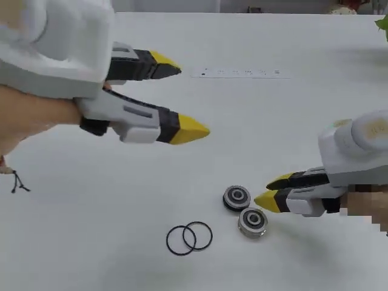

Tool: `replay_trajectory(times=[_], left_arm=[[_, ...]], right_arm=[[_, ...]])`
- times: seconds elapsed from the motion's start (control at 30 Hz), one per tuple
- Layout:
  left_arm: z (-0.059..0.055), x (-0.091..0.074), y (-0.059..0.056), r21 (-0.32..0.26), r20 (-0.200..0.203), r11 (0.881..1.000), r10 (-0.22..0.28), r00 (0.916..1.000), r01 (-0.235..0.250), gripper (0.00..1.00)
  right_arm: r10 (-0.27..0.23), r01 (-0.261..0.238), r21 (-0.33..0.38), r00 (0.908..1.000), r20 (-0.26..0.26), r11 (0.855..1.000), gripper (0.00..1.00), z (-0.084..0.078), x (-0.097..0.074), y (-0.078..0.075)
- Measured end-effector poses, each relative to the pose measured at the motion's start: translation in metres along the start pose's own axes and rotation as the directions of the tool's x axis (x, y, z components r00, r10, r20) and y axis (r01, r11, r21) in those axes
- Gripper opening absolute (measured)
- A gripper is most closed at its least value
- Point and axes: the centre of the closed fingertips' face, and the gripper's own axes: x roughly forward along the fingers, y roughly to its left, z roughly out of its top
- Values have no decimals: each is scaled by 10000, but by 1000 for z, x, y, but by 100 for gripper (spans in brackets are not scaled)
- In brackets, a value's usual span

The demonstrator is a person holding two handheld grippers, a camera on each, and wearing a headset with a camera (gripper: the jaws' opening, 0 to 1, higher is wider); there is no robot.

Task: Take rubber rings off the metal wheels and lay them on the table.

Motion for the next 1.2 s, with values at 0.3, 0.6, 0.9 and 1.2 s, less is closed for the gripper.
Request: replay_trajectory(times=[0.3, 0.6, 0.9, 1.2], left_arm=[[-38, 54, -17, -315, -755, 9939, -1080, 9913, 1059, 58], [-74, 79, -43, -466, -1219, 9865, -1614, 9793, 1568, 49], [-94, 90, -63, -866, -1223, 9811, -1827, 9755, 1729, 35], [-103, 96, -68, -1357, -1264, 9765, -1845, 9747, 1673, 26]], right_arm=[[246, -247, -173, 9997, -56, 9995, 26, -2, -1, 1], [620, -614, -261, 9977, 255, 9978, 29, 3, 4, 10], [843, -829, -329, 9955, 439, 9960, 30, 7, 9, 17], [949, -930, -395, 9943, 493, 9949, 29, 8, 12, 19]])
